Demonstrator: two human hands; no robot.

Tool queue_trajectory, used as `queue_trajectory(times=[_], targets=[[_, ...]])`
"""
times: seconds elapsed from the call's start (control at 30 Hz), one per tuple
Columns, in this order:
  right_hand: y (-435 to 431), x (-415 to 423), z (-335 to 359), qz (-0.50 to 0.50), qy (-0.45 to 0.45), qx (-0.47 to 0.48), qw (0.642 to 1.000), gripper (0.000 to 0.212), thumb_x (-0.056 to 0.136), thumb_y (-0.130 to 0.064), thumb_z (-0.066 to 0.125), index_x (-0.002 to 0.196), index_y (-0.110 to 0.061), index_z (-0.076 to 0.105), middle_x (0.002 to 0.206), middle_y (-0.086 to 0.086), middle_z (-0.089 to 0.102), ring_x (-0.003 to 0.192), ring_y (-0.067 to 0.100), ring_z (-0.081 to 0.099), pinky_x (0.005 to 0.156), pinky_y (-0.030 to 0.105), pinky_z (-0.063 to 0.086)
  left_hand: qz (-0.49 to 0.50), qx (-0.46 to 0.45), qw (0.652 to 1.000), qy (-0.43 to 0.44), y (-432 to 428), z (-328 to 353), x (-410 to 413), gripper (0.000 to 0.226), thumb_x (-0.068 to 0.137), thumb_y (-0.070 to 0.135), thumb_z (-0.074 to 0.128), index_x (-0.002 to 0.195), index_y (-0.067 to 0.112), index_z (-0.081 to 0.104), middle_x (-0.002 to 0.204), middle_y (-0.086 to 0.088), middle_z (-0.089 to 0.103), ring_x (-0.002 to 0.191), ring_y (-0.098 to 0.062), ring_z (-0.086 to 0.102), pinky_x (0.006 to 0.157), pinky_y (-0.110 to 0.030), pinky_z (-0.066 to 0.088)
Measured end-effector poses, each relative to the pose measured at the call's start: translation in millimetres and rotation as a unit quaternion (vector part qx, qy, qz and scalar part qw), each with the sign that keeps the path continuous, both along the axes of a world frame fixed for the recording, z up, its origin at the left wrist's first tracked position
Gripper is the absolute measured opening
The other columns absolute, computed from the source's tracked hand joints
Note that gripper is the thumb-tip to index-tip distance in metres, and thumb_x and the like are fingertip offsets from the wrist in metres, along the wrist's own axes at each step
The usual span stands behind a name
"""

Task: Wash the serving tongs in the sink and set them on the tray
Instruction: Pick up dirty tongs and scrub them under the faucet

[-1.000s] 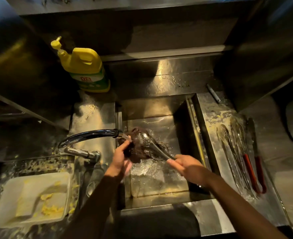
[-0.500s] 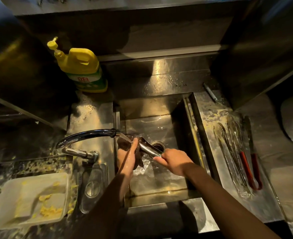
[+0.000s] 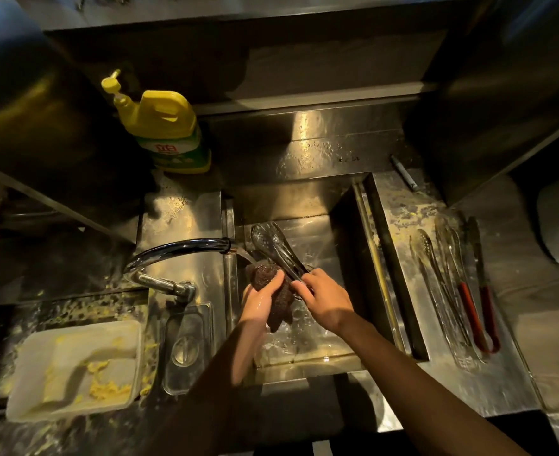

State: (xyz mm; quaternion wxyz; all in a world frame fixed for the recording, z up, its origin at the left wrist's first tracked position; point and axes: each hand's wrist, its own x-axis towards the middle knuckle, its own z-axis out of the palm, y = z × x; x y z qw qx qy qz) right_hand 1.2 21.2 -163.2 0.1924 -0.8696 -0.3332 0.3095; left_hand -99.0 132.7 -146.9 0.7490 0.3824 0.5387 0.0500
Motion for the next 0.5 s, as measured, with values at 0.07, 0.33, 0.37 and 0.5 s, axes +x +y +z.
queue_trajectory(times=[0.07,0.33,0.37,0.5], targets=[[-3,-2,6,-0.017,-0.003,0.022,1.0,0.034,0.104,-0.043,0.043,0.088,-0.019,0.059,0.1,0.002,0.053,0.091,0.02,0.057,0.079,0.037,0.046,-0.023,0.007,1.0,-0.011,-3,10,-1,0.032,0.082,0.021,0.077,0.11,0.008,0.067,0.095,-0.011,0.075,0.08,-0.022,0.074,0.062,-0.031,0.059],[-22,-3,14,-0.143,0.014,0.109,0.984,0.021,0.099,-0.027,0.06,0.099,-0.011,0.073,0.1,0.007,0.067,0.097,0.023,0.057,0.085,0.033,0.042,-0.15,0.115,0.982,-0.015,-11,34,-12,0.035,0.076,0.019,0.082,0.108,0.02,0.07,0.094,-0.003,0.077,0.088,-0.024,0.073,0.078,-0.038,0.059],[-24,-2,19,-0.152,0.009,0.13,0.98,0.018,0.098,-0.024,0.06,0.098,-0.01,0.072,0.1,0.006,0.066,0.097,0.022,0.057,0.086,0.032,0.042,-0.156,0.121,0.98,-0.028,-12,40,-13,0.035,0.076,0.02,0.082,0.108,0.022,0.07,0.095,-0.003,0.077,0.089,-0.024,0.074,0.078,-0.039,0.059],[-36,3,53,-0.136,0.018,0.212,0.967,0.024,0.097,-0.017,0.062,0.076,-0.029,0.063,0.089,-0.009,0.056,0.087,0.004,0.056,0.08,0.024,0.043,-0.157,0.165,0.971,-0.075,-17,68,-5,0.029,0.076,0.015,0.082,0.104,0.017,0.07,0.094,-0.007,0.077,0.091,-0.031,0.073,0.079,-0.042,0.058]])
